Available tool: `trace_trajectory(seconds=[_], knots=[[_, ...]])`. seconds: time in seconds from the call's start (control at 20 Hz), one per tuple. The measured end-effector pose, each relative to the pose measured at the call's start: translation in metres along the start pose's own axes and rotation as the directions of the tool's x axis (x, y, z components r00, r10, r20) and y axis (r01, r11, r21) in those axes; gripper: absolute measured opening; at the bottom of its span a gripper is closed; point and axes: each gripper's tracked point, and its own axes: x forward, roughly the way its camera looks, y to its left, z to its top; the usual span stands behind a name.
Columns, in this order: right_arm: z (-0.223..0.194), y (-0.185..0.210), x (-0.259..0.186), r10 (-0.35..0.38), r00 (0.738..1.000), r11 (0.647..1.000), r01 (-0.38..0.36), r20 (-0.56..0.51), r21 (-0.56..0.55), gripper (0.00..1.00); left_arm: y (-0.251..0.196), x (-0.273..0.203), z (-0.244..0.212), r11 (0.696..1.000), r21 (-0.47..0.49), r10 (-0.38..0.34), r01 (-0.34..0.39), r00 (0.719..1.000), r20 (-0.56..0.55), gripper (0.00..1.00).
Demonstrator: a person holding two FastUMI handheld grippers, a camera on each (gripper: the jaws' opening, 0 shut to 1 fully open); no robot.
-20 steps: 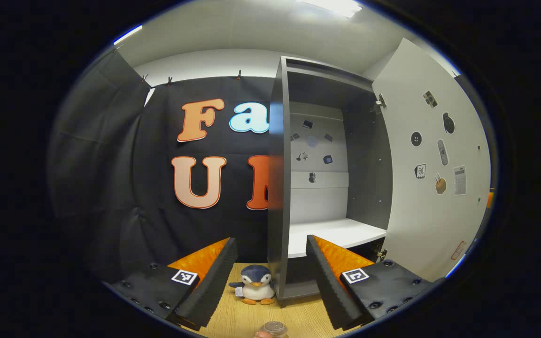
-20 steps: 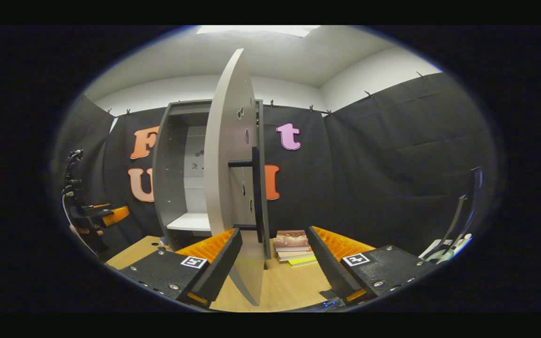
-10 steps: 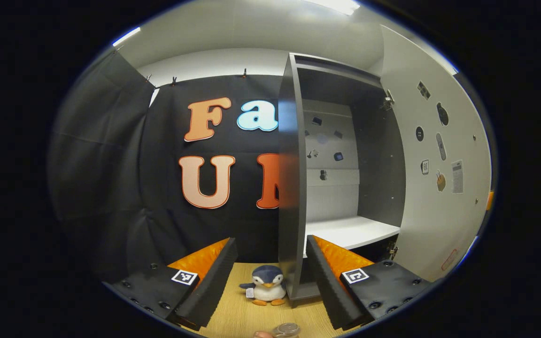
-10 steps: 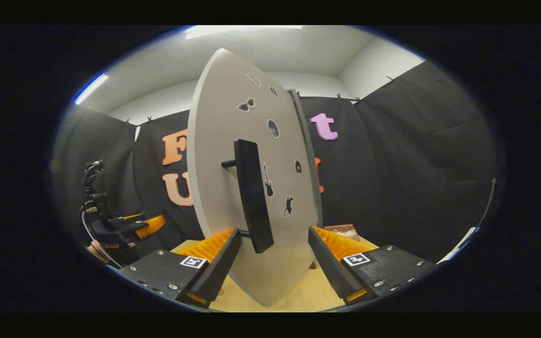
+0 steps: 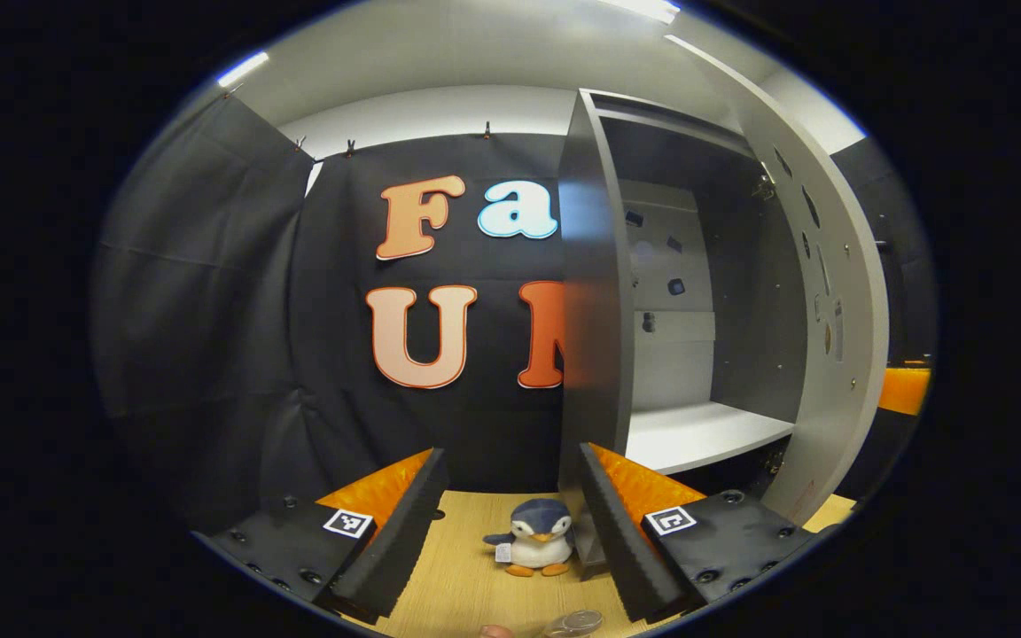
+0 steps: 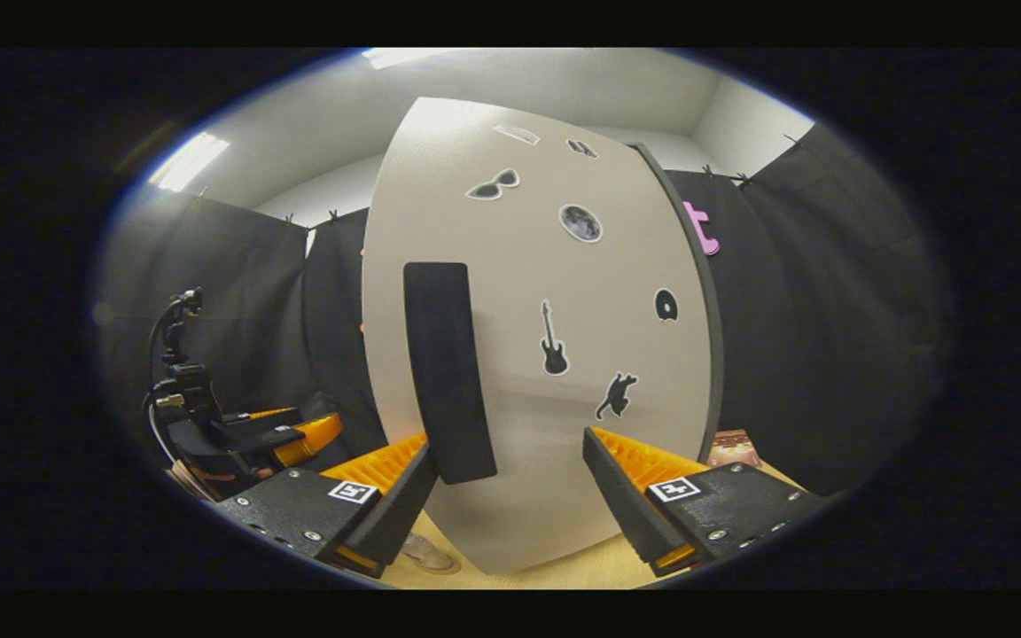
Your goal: Open the cabinet door with the right hand, grasp the bottle in the cabinet with the left hand and place it on the coaster, then close the cabinet door with the right hand.
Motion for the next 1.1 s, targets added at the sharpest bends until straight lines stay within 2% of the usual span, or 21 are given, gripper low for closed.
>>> trace_trajectory(seconds=[0.05,0.25,0.8,1.1], knots=[[0.000,0.001,0.006,0.009,1.000,1.000,-0.009,0.004,-0.001,0.98,0.005,0.001,0.000,1.000,0.001,0.008,-0.008,1.000,0.001,0.95],[-0.003,0.009,0.025,0.026,1.000,1.000,-0.026,0.010,-0.016,0.96,0.018,0.009,-0.001,0.999,0.005,0.031,-0.031,1.000,0.001,0.94],[-0.008,0.025,0.079,0.063,0.998,0.998,-0.063,0.016,0.001,0.96,0.033,0.026,-0.021,0.998,-0.049,0.034,-0.036,0.999,-0.042,0.95],[-0.017,0.026,0.107,-0.002,1.000,0.995,0.002,0.007,-0.100,0.96,0.051,0.029,-0.022,0.997,-0.057,0.058,-0.061,0.997,-0.043,0.96]])
